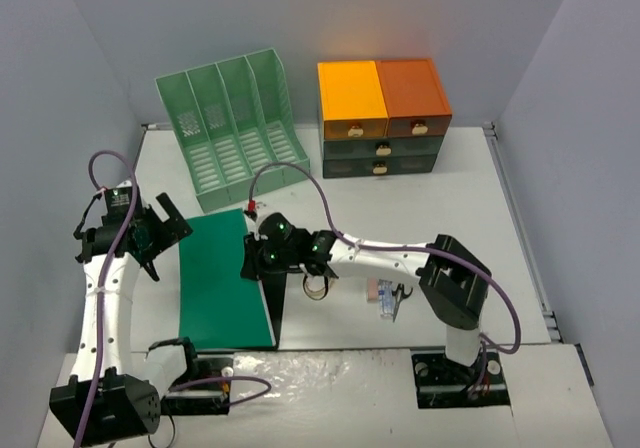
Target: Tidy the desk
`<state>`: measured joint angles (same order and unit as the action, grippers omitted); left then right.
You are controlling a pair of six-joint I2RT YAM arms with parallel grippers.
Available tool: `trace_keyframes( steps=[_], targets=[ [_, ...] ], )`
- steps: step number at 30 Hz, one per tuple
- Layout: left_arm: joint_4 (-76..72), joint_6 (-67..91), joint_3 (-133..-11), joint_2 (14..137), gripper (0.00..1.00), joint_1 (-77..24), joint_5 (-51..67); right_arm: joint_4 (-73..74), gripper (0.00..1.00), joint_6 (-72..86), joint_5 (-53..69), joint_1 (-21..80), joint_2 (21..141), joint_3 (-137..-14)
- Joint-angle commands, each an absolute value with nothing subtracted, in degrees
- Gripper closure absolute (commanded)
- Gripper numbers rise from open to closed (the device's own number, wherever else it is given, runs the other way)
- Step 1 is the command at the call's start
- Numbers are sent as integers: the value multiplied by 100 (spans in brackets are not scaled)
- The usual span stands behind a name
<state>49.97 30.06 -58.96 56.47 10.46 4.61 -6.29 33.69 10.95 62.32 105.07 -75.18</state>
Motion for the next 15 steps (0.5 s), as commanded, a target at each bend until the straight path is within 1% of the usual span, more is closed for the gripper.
trace_keyframes(
  steps=[1,4,12,15],
  targets=[
    [5179,2937,-6100,5367,3,1028,100,-144,100,2595,38,6149,9696,-8305],
    [5168,2985,-6049,5279,3,1028,127,-23,100,2400,-473,6071,9527,-8526],
    [5273,2954,-6035,5202,3,982,53,289,100,1846,-1362,5977,9182,-9135],
    [5248,2970,-5969,5177,3,925,53,273,100,1542,-1962,5985,9182,-9407]
  ],
)
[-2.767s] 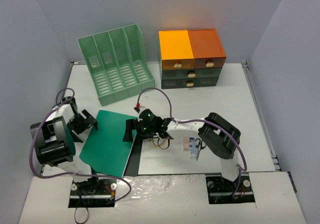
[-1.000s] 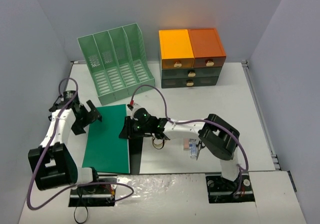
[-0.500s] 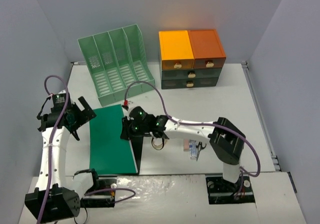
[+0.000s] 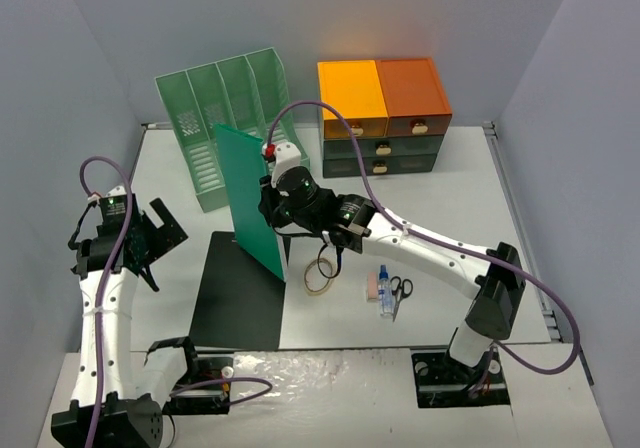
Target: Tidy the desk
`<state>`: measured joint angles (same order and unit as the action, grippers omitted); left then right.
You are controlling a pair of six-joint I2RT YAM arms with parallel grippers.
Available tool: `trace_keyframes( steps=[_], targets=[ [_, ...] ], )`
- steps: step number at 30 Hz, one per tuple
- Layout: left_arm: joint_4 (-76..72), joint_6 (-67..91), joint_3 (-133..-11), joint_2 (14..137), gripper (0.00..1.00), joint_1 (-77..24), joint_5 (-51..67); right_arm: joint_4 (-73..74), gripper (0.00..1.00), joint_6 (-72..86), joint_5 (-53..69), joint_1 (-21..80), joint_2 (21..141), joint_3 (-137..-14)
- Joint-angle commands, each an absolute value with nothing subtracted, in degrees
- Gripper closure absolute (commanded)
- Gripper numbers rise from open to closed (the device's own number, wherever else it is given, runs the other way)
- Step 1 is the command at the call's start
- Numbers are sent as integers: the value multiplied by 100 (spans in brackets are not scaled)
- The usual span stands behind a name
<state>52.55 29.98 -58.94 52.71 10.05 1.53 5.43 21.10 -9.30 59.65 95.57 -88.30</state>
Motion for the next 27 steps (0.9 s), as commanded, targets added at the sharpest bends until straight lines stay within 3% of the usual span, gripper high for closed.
trace_keyframes(
  steps=[1,10,27],
  targets=[
    [5230,2974,-5941,5173,3,903,53,246,100,1420,-2057,5982,9225,-9533],
    [5112,2988,-5790,5243,3,714,53,-513,100,317,-2989,5845,9801,-10691],
    [5081,2841,-5896,5587,3,451,-350,-1993,100,67,-2050,4430,11328,-11441]
  ],
)
